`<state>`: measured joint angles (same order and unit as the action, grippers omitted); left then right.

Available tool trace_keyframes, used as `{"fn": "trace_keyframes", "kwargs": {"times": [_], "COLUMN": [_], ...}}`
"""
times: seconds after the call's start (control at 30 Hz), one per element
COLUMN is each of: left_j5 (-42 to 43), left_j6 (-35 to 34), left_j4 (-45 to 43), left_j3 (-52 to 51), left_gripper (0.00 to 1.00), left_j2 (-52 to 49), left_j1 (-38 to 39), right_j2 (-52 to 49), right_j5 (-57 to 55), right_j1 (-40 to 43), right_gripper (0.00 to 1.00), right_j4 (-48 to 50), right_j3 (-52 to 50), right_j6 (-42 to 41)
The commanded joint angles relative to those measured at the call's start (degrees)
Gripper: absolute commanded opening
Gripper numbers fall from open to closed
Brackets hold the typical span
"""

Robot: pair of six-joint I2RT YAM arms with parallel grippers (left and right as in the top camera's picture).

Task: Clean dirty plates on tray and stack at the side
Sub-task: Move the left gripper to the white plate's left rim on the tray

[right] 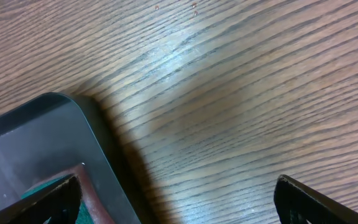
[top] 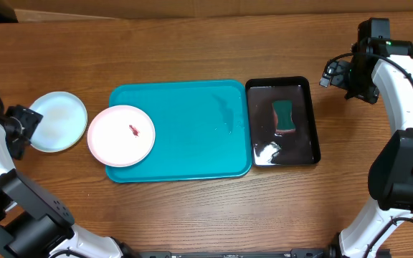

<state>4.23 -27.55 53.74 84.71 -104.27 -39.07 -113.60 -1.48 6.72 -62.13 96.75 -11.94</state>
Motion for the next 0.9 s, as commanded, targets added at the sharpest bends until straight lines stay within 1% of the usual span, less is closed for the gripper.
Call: {"fn": "trace_keyframes", "kwargs": {"times": [0.0, 0.03, 0.07, 0.1, 0.13, 0.23, 0.33, 0.4, 0.47, 0.57, 0.73, 0.87], "left_j5": [4.8, 4.8, 4.8, 4.4, 4.1, -0.1, -5.4, -8.0, -10.0, -10.6, -10.6, -10.2], "left_j6": [2.4, 3.7, 5.0, 6.3, 7.1, 8.3, 8.3, 8.3, 8.3, 8.3, 8.3, 8.2], "left_j4": [3.3, 4.8, 6.2, 7.7, 9.0, 11.8, 11.3, 10.1, 8.9, 7.4, 5.9, 3.2], "left_j3": [0.6, 0.6, 0.6, 0.6, 0.6, -0.3, -2.1, -3.5, -5.0, -7.3, -9.9, -12.1], "left_gripper": [0.74, 0.69, 0.60, 0.54, 0.53, 0.50, 0.46, 0.47, 0.50, 0.50, 0.47, 0.41], "left_j2": [2.0, 2.4, 2.7, 2.8, 2.8, 2.7, 2.7, 2.7, 2.7, 2.7, 2.7, 2.7], "left_j1": [2.5, 3.6, 4.6, 5.8, 6.9, 11.0, 14.7, 16.6, 17.8, 18.2, 18.2, 18.2], "right_j2": [0.3, 0.3, 0.3, 0.3, 0.3, 0.3, 0.3, 0.3, 0.3, 0.3, 0.3, 0.3], "right_j5": [-0.2, -0.2, -0.2, -0.2, -0.2, -0.2, -0.2, -0.2, -0.2, -0.2, -0.2, -0.2], "right_j1": [0.0, 0.0, 0.0, 0.0, 0.0, 0.0, 0.0, 0.0, 0.0, 0.0, 0.0, 0.0], "right_gripper": [1.00, 1.00, 1.00, 1.00, 1.00, 1.00, 1.00, 1.00, 1.00, 1.00, 1.00, 1.00], "right_j4": [0.3, 0.3, 0.3, 0.3, 0.3, 0.3, 0.3, 0.3, 0.3, 0.3, 0.3, 0.3], "right_j3": [0.4, 0.4, 0.4, 0.4, 0.4, 0.4, 0.4, 0.4, 0.4, 0.4, 0.4, 0.4], "right_j6": [-0.3, -0.3, -0.3, -0.3, -0.2, -0.3, -0.2, -0.3, -0.3, -0.3, -0.3, -0.3]}}
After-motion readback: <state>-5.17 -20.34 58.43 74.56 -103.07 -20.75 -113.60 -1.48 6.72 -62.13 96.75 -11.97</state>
